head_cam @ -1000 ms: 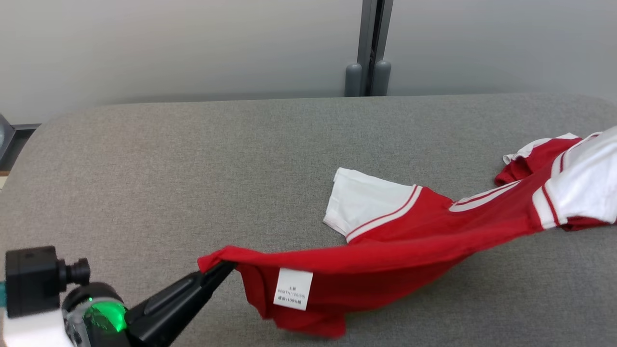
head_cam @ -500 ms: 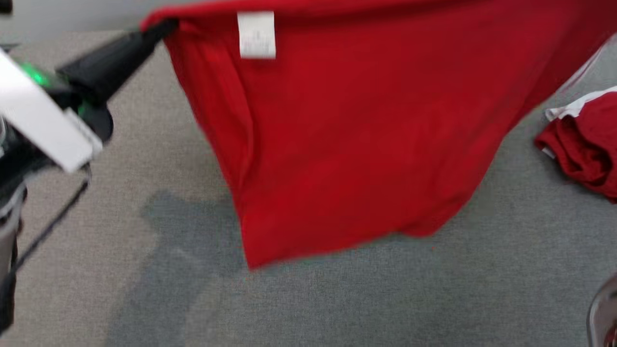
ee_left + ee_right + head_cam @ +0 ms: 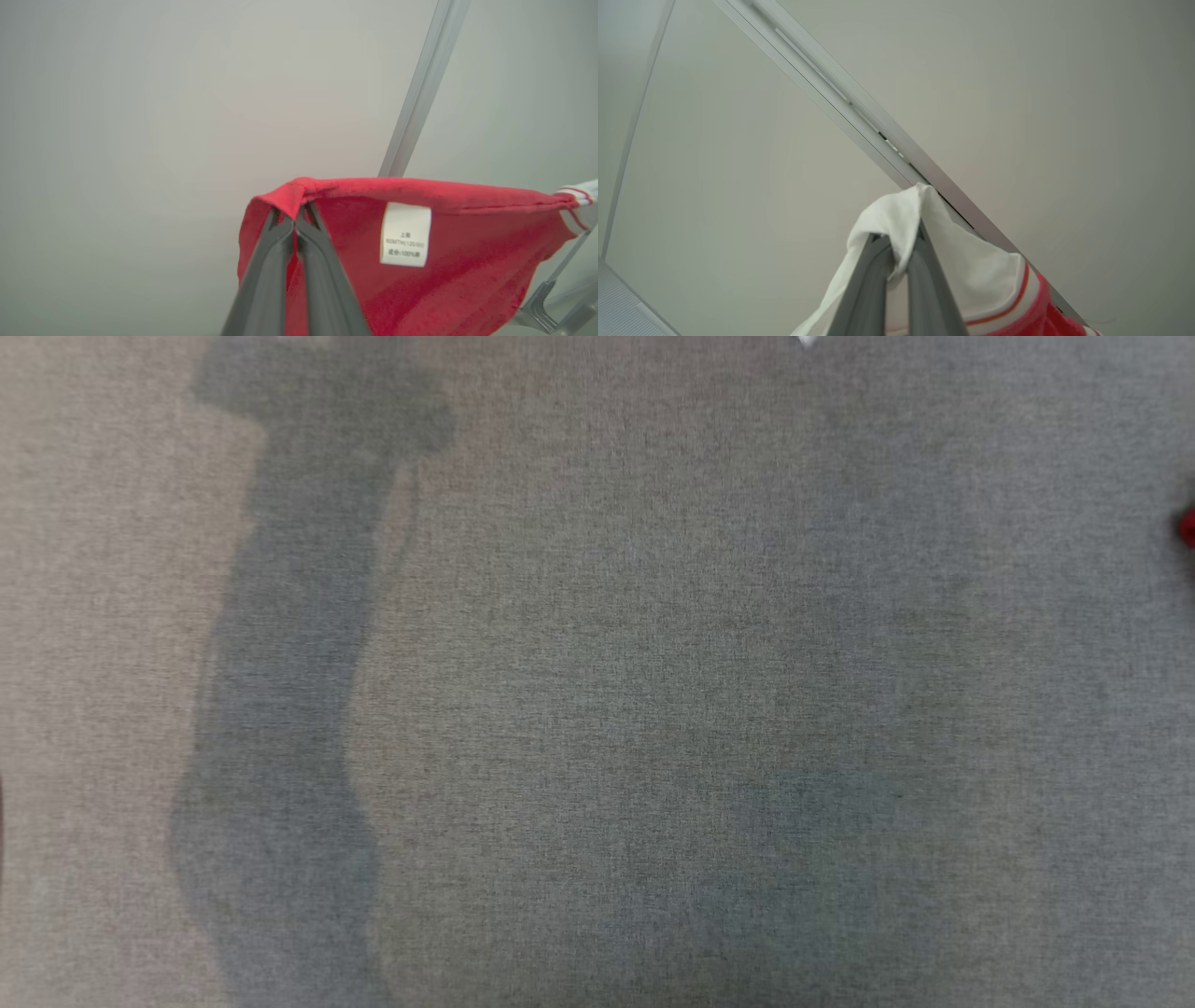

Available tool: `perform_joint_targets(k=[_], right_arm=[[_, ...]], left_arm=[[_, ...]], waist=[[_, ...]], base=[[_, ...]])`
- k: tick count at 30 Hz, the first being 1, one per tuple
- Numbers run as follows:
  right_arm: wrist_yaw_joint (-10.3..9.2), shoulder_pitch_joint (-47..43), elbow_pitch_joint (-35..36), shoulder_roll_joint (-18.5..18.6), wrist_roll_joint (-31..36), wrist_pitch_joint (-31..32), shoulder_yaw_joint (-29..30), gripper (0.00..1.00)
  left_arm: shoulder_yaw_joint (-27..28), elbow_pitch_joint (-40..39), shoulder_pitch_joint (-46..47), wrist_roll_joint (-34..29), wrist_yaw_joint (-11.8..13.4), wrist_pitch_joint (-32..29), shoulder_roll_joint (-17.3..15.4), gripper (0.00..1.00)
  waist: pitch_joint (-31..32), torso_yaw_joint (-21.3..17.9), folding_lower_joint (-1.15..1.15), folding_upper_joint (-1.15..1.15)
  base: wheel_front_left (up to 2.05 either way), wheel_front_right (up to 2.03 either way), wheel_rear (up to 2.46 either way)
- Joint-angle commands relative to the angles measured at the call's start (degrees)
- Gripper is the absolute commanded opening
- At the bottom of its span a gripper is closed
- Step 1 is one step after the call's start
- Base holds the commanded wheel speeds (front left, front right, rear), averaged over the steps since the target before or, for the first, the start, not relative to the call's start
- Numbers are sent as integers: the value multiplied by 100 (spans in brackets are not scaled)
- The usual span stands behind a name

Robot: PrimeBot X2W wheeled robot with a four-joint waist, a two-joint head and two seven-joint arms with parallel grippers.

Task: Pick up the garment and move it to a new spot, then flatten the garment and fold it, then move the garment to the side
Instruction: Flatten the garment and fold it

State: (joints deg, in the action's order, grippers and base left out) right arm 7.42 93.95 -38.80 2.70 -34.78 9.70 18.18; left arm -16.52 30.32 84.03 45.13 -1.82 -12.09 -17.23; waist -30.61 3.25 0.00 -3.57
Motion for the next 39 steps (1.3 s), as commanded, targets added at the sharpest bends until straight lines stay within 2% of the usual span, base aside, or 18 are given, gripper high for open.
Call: perform_joint_targets(k=[1,5,8,10,13,18,22,26,29,32,36,39], right_arm=[[12,-178,-135,23,-97,-99,-132,0],[12,-857,-203,34,-559,-265,-578,0],[12,-1818,123,26,-950,-213,-838,0],[12,-2567,498,39,-1288,-110,-928,0],[12,-3834,1166,88,-1766,41,-1047,0],[13,-6098,2246,177,-2408,219,-1236,0],[12,-7678,2942,163,-2823,292,-1292,0],[12,-8888,3486,132,-3071,293,-1308,0],[12,-9603,3695,129,-3134,249,-1222,0],[13,-10160,3877,156,-3170,231,-1108,0],[13,-10611,4174,138,-3300,337,-997,0],[13,-10677,4355,139,-3370,421,-941,0]], left_arm=[[-71,215,-8,-83,-125,203,38,0],[-451,936,-369,-215,-470,583,52,0],[-762,1173,-932,-40,-562,704,-19,0],[-1060,1004,-1401,217,-575,754,-88,0],[-1469,610,-2307,662,-568,814,-423,0],[-2156,-165,-3989,1114,-569,967,-1111,0],[-2381,-734,-5365,1349,-543,1192,-1535,0],[-2404,-1404,-6731,1624,-196,1456,-1777,0],[-2451,-2031,-7634,1703,244,1651,-1944,0],[-2506,-2749,-8378,1783,694,1825,-1959,0],[-2534,-3624,-8949,1826,1105,1912,-2047,0],[-2531,-3963,-9036,1858,1224,1853,-2094,0]], waist=[[-129,-25,0,0],[-150,-60,0,0],[-90,-82,0,0],[-22,-103,0,0],[129,-170,0,0],[727,-299,0,0],[1246,-391,0,0],[1636,-494,0,0],[1794,-517,0,0],[1790,-484,0,0],[1702,-400,0,0],[1664,-354,0,0]], base=[[0,0,0],[0,0,0],[0,0,0],[0,0,0],[0,0,0],[0,0,0],[0,0,0],[0,0,0],[0,0,0],[0,0,0],[0,0,0],[0,0,0]])
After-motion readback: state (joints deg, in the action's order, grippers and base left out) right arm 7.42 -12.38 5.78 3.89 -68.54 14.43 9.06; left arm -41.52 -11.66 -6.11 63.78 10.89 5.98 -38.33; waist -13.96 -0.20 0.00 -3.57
